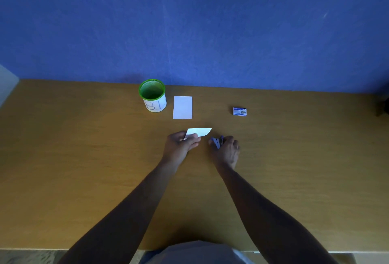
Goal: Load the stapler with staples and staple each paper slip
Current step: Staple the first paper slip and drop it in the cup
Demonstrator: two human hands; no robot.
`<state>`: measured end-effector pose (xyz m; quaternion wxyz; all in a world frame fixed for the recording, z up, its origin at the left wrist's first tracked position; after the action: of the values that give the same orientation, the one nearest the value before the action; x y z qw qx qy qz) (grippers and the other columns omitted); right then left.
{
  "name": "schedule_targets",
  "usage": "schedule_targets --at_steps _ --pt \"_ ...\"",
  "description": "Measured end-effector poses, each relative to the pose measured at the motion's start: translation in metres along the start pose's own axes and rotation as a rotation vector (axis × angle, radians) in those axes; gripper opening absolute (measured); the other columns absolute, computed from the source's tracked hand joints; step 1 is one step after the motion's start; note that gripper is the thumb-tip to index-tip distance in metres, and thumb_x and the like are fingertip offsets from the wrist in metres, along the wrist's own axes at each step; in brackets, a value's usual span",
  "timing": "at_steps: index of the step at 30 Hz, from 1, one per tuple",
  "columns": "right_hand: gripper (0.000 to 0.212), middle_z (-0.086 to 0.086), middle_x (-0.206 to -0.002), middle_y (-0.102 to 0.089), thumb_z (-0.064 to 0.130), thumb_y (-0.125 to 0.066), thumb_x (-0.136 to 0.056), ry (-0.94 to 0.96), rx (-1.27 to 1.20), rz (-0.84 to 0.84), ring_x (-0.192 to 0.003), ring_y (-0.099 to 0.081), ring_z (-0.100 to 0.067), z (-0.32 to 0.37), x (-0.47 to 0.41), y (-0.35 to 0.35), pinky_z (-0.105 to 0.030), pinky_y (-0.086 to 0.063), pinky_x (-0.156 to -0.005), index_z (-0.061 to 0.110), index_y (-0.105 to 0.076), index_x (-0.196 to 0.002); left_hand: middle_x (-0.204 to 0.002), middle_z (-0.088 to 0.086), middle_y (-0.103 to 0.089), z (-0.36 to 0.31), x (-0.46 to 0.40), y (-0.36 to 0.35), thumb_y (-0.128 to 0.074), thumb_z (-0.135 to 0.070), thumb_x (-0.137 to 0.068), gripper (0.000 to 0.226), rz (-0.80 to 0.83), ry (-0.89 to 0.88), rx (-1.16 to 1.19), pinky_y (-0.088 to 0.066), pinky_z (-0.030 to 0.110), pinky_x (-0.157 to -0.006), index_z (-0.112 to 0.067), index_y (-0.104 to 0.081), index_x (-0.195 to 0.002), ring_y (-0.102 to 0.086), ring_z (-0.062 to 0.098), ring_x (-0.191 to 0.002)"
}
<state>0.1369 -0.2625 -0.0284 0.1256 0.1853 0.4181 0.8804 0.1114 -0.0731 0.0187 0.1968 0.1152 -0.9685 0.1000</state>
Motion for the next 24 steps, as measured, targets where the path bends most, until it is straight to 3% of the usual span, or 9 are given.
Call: schedule_targets --at_steps 2,4,5,7,10,12,15,19,24 --pt "0.056 -0.018 -0.119 -0.058 0.047 -0.070 -0.084 -0.019 -0.044 -0.064 -0.113 -0.053 -0.040 0.002 0.003 0.010 -0.043 -0.039 -0.095 0.006 -0.056 -0.119 -0.091 0.017 -0.074 -0.004 0.000 -0.001 -0.069 -0.009 -0.086 0.017 0.031 -0.062 -0.137 -0.057 0.034 -0.084 -0.001 -0.072 -0.100 -0.072 0.026 -0.090" --pt "0.044 -0.011 -0.110 -0.060 0.044 -0.068 -0.087 0.003 -0.251 -0.122 -0.108 -0.057 -0.037 0.006 0.008 0.021 -0.038 -0.042 -0.089 0.008 -0.060 -0.111 -0.076 0.003 -0.074 -0.005 0.000 -0.003 -0.071 -0.013 -0.085 0.012 0.058 -0.112 -0.288 -0.050 0.021 -0.069 -0.007 -0.074 -0.094 -0.068 0.010 -0.073" --pt "0.035 -0.005 -0.101 -0.061 0.044 -0.066 -0.090 0.011 -0.361 -0.114 -0.102 -0.060 -0.032 0.008 0.011 0.025 -0.034 -0.043 -0.084 0.011 -0.062 -0.103 -0.069 -0.006 -0.070 -0.005 0.000 -0.004 -0.071 -0.013 -0.084 0.011 0.068 -0.136 -0.342 -0.044 0.016 -0.061 -0.008 -0.074 -0.093 -0.062 0.001 -0.063" --pt "0.033 0.005 -0.081 -0.063 0.051 -0.059 -0.093 -0.046 -0.530 -0.016 -0.079 -0.063 -0.018 0.009 0.016 0.026 -0.028 -0.047 -0.069 0.018 -0.062 -0.087 -0.076 -0.008 -0.068 -0.004 0.000 -0.007 -0.072 -0.011 -0.083 0.011 0.085 -0.162 -0.388 -0.040 0.011 -0.058 -0.008 -0.075 -0.094 -0.055 -0.006 -0.059" --pt "0.032 0.000 -0.065 -0.063 0.042 -0.059 -0.096 -0.200 -0.812 0.275 -0.050 -0.055 -0.014 0.011 0.023 0.015 -0.024 -0.043 -0.045 0.012 -0.063 -0.084 -0.092 -0.001 -0.071 -0.009 0.003 -0.014 -0.071 -0.002 -0.081 0.015 0.125 -0.239 -0.493 -0.044 0.009 -0.064 -0.007 -0.075 -0.095 -0.061 -0.006 -0.070" --pt "0.015 -0.009 -0.077 -0.065 0.019 -0.063 -0.095 -0.207 -0.909 0.425 -0.053 -0.059 -0.016 0.018 0.028 0.013 -0.027 -0.046 -0.046 0.005 -0.064 -0.099 -0.096 -0.004 -0.069 -0.014 0.006 -0.020 -0.063 0.010 -0.077 0.028 0.181 -0.321 -0.587 -0.045 0.007 -0.073 -0.005 -0.074 -0.097 -0.062 -0.005 -0.083" --pt "0.022 -0.009 -0.082 -0.061 -0.002 -0.063 -0.090 -0.145 -0.937 0.458 -0.063 -0.058 -0.016 0.020 0.031 0.019 -0.028 -0.048 -0.048 -0.002 -0.062 -0.112 -0.104 -0.008 -0.067 -0.016 0.007 -0.022 -0.049 0.017 -0.070 0.048 0.207 -0.369 -0.641 -0.043 0.007 -0.082 -0.010 -0.074 -0.102 -0.060 0.003 -0.100" --pt "0.022 -0.006 -0.081 -0.058 -0.005 -0.064 -0.089 -0.109 -0.960 0.390 -0.067 -0.058 -0.017 0.017 0.032 0.027 -0.023 -0.050 -0.048 0.002 -0.062 -0.111 -0.108 -0.003 -0.067 -0.014 0.003 -0.015 -0.051 0.012 -0.080 0.047 0.125 -0.282 -0.540 -0.048 0.016 -0.080 -0.017 -0.066 -0.113 -0.063 0.008 -0.097" --pt "0.018 -0.011 -0.082 -0.054 -0.003 -0.067 -0.089 -0.132 -1.009 0.303 -0.070 -0.057 -0.027 0.013 0.031 0.029 -0.019 -0.045 -0.042 0.007 -0.064 -0.104 -0.085 0.001 -0.070 0.001 0.004 -0.005 -0.062 -0.011 -0.091 0.015 0.057 -0.010 -0.093 -0.059 0.030 -0.063 -0.010 -0.067 -0.106 -0.069 0.015 -0.080"
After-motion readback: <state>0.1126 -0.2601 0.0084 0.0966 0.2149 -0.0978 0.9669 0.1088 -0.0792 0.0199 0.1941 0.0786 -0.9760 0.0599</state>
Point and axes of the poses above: each hand's wrist, its own x-axis away from the middle knuckle, its own y-axis out of the back of the hand, z = x × y, the point moved 8 cm from there along -x, towards the middle knuckle
